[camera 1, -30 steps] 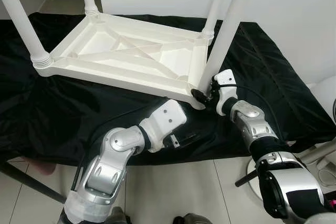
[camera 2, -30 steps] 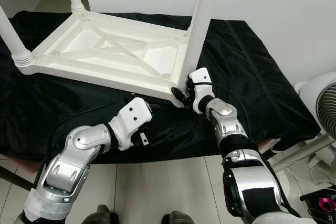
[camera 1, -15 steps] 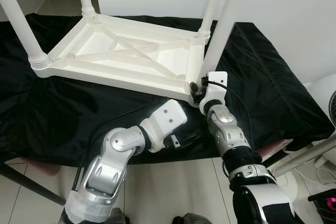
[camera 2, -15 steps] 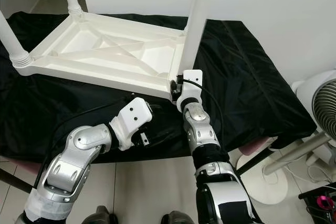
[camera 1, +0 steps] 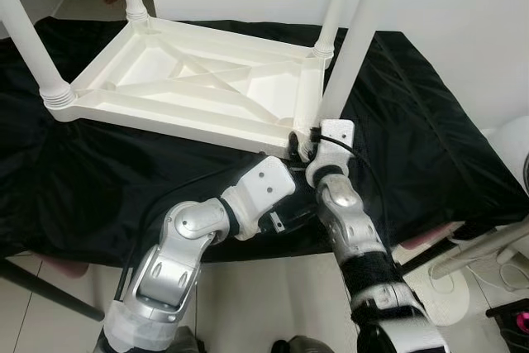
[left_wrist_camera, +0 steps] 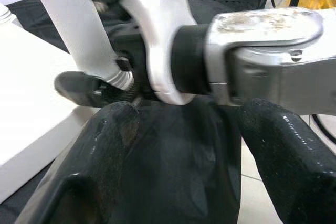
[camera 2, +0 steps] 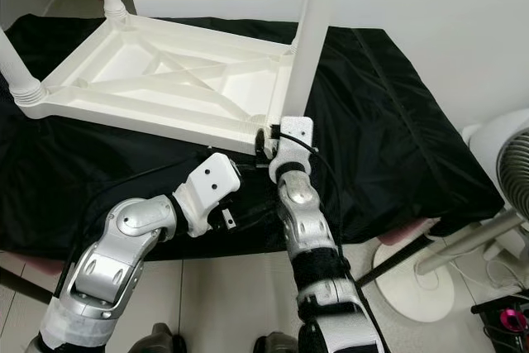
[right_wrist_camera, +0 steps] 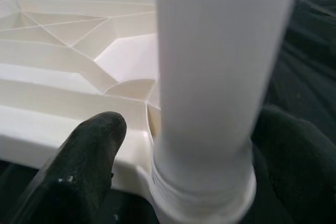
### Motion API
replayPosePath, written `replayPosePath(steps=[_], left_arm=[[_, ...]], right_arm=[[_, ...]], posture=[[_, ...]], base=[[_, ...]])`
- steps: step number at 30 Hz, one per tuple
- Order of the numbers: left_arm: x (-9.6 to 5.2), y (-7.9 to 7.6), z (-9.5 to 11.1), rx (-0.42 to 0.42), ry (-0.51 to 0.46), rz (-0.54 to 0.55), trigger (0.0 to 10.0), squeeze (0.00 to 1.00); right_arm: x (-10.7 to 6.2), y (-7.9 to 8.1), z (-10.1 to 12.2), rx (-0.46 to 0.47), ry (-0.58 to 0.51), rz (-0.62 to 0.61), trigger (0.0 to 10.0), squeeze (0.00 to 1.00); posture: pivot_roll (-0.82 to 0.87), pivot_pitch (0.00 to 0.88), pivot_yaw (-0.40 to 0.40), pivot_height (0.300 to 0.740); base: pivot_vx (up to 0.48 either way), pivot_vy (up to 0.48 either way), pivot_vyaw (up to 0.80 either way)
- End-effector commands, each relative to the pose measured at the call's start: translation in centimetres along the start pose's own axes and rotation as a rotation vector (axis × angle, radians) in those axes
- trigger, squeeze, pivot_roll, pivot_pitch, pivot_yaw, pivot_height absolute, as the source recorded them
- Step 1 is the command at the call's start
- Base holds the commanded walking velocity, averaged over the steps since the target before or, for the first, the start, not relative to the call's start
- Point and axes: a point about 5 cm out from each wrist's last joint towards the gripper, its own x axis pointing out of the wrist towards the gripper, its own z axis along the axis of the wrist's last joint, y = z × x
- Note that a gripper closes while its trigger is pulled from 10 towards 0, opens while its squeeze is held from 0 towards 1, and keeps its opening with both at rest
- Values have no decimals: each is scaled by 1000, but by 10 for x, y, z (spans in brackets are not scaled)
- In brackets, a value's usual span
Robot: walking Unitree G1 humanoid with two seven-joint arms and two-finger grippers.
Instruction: Building children table
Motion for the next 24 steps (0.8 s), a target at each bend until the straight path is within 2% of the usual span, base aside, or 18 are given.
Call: replayPosePath(steps=[1, 2, 6, 7, 8, 9, 10, 11, 13, 14, 21, 24], left_arm=[[1, 4, -2, -4, 6, 103, 10000, 0], [1, 3, -2, -5, 6, 101, 10000, 0], [1, 3, -2, -5, 6, 101, 10000, 0], [1, 2, -2, -3, 6, 99, 10000, 0], [1, 2, -2, -3, 6, 99, 10000, 0], [-1, 3, -2, 2, 7, 99, 10000, 0], [-1, 3, -2, 2, 7, 99, 10000, 0], [-2, 4, -2, 12, 7, 97, 10000, 0], [-2, 4, -2, 12, 7, 97, 10000, 0], [-4, 4, -3, 21, 10, 93, 10000, 0], [-12, 7, -4, 42, 22, 59, 10000, 0], [-12, 7, -4, 42, 22, 59, 10000, 0]], right_arm=[[-1, -1, 1, -15, 0, 3, 10000, 620], [-6, -4, 0, -25, -1, 0, 10000, 0], [-6, -4, 0, -25, -1, 0, 10000, 0], [-15, -4, -3, -43, 0, 14, 10000, 0], [-15, -4, -3, -43, 0, 14, 10000, 0], [-26, -4, -6, -59, 8, 46, 10000, 0], [-26, -4, -6, -59, 8, 46, 10000, 0], [-35, -3, -7, -59, 12, 78, 4941, 0], [-35, -3, -7, -59, 12, 78, 4941, 0], [-42, -1, -6, -55, 12, 107, 0, 0], [-49, 7, -2, -32, 12, 195, 0, 0], [-49, 7, -2, -32, 12, 195, 0, 0]], posture=[[-39, 28, -59, 740], [-41, 27, -59, 740], [-41, 27, -59, 740], [-43, 25, -61, 740], [-43, 25, -61, 740], [-44, 21, -62, 740], [-44, 21, -62, 740], [-47, 16, -60, 740], [-47, 16, -60, 740], [-47, 16, -58, 740], [-47, 14, -50, 740], [-47, 14, -50, 740]], base=[[0, 0, 0], [0, 0, 0], [0, 0, 0], [0, 0, 0], [0, 0, 0], [0, 0, 0], [0, 0, 0], [0, 0, 0], [0, 0, 0], [0, 0, 0], [0, 0, 0], [0, 0, 0]])
